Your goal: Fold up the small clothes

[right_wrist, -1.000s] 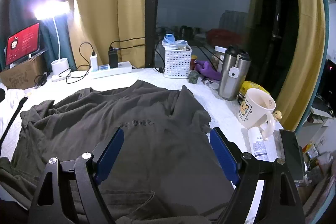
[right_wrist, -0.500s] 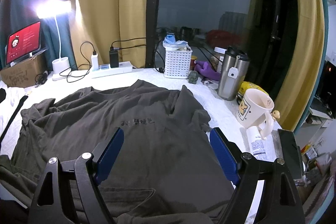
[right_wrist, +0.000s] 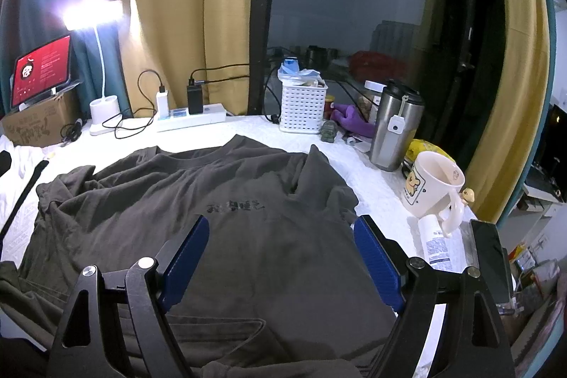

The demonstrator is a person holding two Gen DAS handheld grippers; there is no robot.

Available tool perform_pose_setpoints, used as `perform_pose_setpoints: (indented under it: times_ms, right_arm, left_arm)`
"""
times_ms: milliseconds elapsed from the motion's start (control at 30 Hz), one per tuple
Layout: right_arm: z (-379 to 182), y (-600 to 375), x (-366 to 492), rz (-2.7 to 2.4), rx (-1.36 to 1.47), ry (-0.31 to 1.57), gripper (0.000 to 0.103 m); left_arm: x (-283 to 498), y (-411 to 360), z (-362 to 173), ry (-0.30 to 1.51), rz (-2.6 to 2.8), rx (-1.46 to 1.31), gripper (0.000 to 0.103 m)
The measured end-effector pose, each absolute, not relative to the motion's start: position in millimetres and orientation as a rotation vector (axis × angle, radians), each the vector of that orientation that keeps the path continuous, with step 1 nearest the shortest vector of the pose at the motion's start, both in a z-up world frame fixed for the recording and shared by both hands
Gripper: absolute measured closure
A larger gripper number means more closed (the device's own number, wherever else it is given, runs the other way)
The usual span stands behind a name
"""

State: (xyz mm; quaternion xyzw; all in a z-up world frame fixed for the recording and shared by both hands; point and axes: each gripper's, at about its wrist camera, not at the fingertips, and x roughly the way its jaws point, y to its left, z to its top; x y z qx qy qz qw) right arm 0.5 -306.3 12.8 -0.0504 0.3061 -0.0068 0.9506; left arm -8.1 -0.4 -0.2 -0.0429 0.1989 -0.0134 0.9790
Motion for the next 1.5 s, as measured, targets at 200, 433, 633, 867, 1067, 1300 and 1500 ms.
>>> perform_pose_setpoints:
  times_ms: [200,433,633,867,1067,1300,1500]
  right_arm:
    - [14.0,-303.9,1.8,-0.009,-0.104,0.622,0.018]
    - [14.8,-301.9,2.3,-0.006,-0.106,0.622,0.018]
    - [16.5,-298.4,3.2,-0.002,-0.107,0.619,0.018]
    - [15.8,-299.5,2.7,-0.002,-0.106,0.619,0.018]
    - [15.6,-298.7,3.8,-0.001,-0.106,0.62,0.018]
    - [14.8,-295.6,14.6,0.004,-0.104,0.638,0.018]
    - [5.4,-312.6,34.9,-0.016,-0.098,0.665,0.018]
  left_arm:
    - [-8.5,0.2,-0.2,0.398,-0.03,-0.086,0.002]
    - [-9.5,-0.2,-0.3,0.393,-0.035,-0.08,0.002]
    - [-9.5,-2.3,0.7,0.389,-0.035,-0.078,0.002]
    - [-9.7,-4.0,1.0,0.389,-0.033,-0.077,0.002]
    - [-8.2,-5.6,1.5,0.392,-0.035,-0.074,0.002]
    - [6.2,-8.5,2.2,0.407,-0.042,-0.066,0.002]
    - [27.0,-9.8,-2.8,0.434,-0.044,-0.058,0.002]
